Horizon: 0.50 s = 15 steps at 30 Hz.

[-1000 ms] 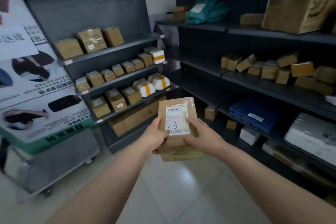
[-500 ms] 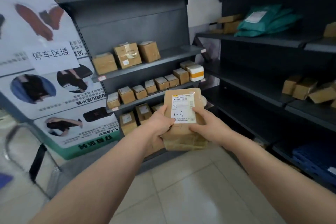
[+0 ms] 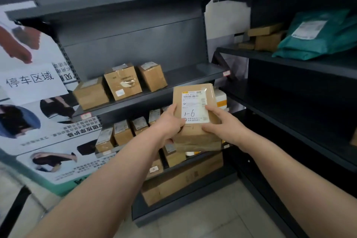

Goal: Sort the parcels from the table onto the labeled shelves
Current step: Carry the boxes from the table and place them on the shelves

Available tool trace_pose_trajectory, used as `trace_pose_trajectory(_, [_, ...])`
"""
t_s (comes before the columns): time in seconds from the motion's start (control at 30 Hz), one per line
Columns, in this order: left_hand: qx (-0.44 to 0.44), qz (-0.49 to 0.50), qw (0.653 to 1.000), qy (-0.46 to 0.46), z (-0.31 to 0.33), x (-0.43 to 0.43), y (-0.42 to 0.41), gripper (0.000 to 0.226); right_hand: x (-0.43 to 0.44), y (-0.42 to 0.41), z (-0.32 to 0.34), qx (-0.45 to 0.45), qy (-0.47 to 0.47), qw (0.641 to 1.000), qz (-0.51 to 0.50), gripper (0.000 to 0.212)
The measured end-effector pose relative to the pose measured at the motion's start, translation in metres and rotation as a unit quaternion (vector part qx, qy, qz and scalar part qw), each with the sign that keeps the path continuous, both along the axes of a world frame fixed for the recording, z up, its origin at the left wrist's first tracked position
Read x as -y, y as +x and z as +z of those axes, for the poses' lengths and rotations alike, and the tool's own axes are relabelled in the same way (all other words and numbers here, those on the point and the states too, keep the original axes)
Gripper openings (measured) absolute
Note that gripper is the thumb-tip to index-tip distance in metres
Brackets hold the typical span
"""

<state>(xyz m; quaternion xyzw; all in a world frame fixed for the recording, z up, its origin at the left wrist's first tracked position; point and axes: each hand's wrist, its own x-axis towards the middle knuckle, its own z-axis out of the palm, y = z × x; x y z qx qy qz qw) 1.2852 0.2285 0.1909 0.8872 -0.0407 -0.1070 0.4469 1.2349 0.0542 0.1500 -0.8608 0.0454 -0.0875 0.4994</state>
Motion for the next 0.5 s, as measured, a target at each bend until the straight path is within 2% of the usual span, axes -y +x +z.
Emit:
trace_pose_trajectory(0.2, [0.006, -0.018, 1.0, -0.015, 0.008, 0.027, 0.099, 0.067, 0.025, 0.1, 0.006, 0.019, -0.005, 1.0, -0.012, 0.07])
trace_pose_trajectory(0.37, [0.072, -0.044, 0.996, 0.011, 0.03, 0.046, 0.184, 0.06, 0.044, 0.187, 0.031, 0.038, -0.016, 0.999, -0.016, 0.071])
trace_pose_trajectory(0.5, [0.114, -0.028, 0.993, 0.006, 0.043, 0.062, 0.24, 0.054, 0.053, 0.248, 0.042, 0.079, -0.023, 0.996, -0.039, 0.065])
